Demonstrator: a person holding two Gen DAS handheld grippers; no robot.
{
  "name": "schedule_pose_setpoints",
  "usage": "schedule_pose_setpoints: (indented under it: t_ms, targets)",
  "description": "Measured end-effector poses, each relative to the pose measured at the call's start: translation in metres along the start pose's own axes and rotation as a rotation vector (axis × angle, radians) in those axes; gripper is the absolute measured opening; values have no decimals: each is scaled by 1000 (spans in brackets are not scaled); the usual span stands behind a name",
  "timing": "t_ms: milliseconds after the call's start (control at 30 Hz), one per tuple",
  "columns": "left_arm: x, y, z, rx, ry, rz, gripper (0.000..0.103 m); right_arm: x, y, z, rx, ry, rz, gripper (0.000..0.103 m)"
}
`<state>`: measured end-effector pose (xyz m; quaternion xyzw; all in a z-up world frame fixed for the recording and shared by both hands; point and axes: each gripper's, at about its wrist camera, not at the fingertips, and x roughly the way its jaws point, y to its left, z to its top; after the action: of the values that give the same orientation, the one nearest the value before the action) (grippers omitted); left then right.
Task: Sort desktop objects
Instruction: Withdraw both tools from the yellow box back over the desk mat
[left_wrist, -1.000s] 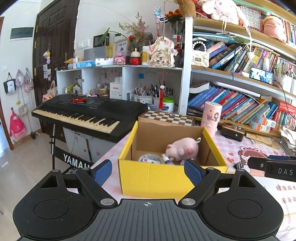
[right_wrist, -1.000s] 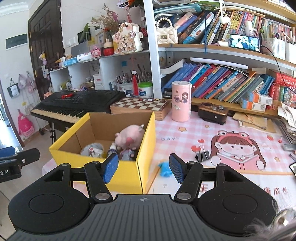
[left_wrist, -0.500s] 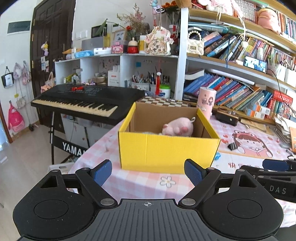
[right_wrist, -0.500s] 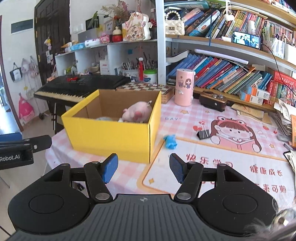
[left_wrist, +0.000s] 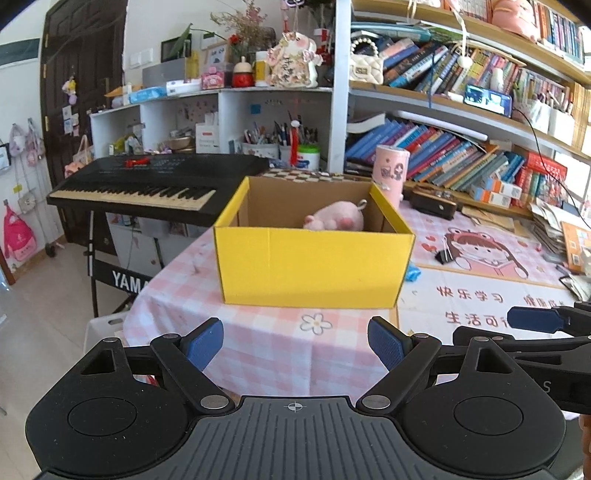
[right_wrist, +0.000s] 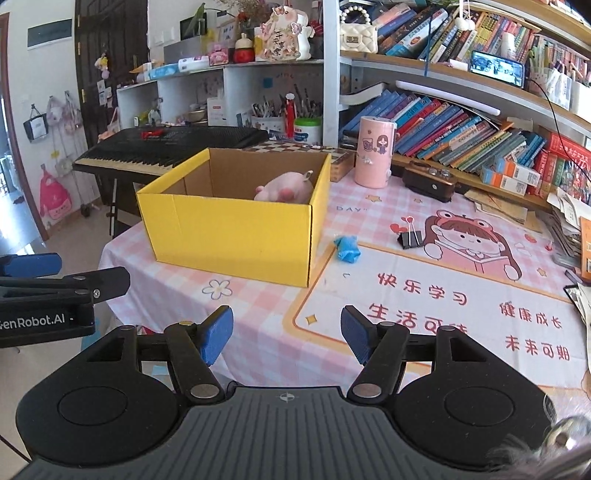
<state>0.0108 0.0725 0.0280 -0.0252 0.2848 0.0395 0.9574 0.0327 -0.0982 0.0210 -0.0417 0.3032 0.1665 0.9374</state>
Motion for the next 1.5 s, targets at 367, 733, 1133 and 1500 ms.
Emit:
schedule_pose_setpoints:
  t_ms: [367,733,1133,1500]
  targets:
    - [3,-13,-9,36,47,-65,88,-7,-5,-12,33,39,-39,68]
    - [14,-31,-8,68,68,-137,88,-11,-22,-19,67,62,-116,71]
    - [31,-71,-4,138,97,-244,88,-18,-59,-30,145,92,-223,71]
    - [48,-110,5,190,103,-308,88,-18,-96,-30,202,101,-289,73]
